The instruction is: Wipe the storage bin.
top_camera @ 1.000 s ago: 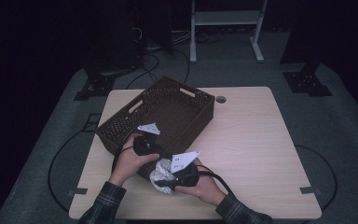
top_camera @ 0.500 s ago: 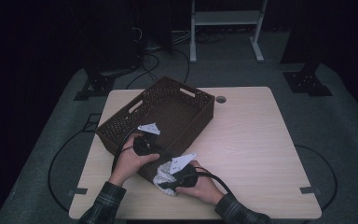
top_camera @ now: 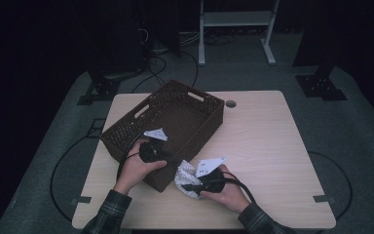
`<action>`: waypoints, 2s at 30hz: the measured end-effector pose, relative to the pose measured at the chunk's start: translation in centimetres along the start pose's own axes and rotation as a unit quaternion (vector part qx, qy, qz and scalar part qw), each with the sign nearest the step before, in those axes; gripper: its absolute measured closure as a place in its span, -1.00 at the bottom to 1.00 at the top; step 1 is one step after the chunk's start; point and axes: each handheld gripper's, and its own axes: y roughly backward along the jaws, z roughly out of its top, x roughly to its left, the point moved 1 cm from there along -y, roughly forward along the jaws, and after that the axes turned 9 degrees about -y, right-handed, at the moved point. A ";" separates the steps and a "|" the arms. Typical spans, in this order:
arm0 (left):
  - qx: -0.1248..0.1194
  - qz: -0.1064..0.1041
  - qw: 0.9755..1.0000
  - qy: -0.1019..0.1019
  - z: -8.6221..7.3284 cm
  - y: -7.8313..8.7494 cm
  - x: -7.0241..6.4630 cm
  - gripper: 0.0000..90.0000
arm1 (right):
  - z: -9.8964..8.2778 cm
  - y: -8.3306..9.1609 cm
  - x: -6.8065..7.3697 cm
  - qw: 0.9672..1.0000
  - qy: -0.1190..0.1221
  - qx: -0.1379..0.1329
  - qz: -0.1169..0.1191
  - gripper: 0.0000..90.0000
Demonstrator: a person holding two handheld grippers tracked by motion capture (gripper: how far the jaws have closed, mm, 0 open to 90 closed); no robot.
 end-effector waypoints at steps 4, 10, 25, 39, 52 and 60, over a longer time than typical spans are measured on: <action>0.000 0.000 1.000 0.000 0.0 0.0 0.0 0.54 | -0.5 1.4 -0.6 1.000 -0.008 -0.006 -0.017 0.67; 0.000 0.000 1.000 0.000 0.0 0.0 0.0 0.53 | -1.0 3.3 -1.4 0.999 -0.017 -0.016 -0.039 0.67; -0.001 0.001 1.000 -0.003 0.0 0.0 0.0 0.53 | -3.4 8.1 -3.3 0.993 -0.055 -0.037 -0.101 0.66; -0.005 0.015 1.000 -0.024 0.2 1.4 -0.5 0.40 | -4.1 9.1 -3.9 0.990 -0.065 -0.038 -0.120 0.66; -0.004 0.015 1.000 -0.025 -1.6 4.7 -1.5 0.37 | -5.0 10.7 -4.4 0.986 -0.077 -0.047 -0.141 0.66; -0.005 0.010 1.000 -0.028 -2.6 6.5 -2.3 0.43 | -5.0 10.7 -4.4 0.986 -0.076 -0.044 -0.144 0.66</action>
